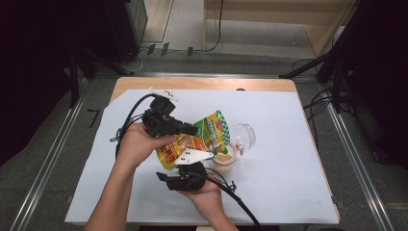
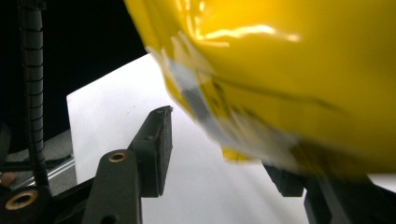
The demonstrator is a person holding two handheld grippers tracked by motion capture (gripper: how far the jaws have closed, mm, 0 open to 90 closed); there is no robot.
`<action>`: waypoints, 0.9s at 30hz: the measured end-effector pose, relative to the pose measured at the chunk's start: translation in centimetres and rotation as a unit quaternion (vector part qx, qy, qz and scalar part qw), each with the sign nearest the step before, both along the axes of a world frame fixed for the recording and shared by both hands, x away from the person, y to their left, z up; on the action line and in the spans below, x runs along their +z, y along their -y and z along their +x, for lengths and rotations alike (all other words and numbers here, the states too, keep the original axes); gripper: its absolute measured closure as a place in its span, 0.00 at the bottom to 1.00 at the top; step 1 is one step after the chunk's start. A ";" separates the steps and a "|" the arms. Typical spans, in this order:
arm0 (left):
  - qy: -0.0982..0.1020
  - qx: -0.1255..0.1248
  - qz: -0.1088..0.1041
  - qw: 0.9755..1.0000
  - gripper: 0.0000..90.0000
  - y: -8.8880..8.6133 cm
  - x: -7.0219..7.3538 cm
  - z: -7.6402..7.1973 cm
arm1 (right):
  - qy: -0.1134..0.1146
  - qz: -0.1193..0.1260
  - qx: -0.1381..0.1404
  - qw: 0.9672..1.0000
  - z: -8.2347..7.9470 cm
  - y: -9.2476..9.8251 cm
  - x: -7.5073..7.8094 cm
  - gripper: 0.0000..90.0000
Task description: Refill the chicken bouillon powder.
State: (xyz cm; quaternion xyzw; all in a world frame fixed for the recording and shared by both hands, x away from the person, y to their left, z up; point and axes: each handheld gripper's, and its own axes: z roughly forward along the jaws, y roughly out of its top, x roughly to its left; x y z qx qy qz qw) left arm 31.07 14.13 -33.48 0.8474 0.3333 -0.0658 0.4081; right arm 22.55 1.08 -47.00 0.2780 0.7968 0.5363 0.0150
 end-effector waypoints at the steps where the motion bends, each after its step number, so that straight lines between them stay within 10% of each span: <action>1: -0.001 0.002 -0.001 1.000 0.97 -0.2 0.0 0.0 | 0.000 0.001 -0.003 1.000 0.1 0.1 0.0 0.53; 27: -0.021 -0.009 0.007 1.000 0.94 -0.2 -1.0 0.2 | 0.002 -0.014 -0.013 1.000 0.8 0.4 -0.7 0.56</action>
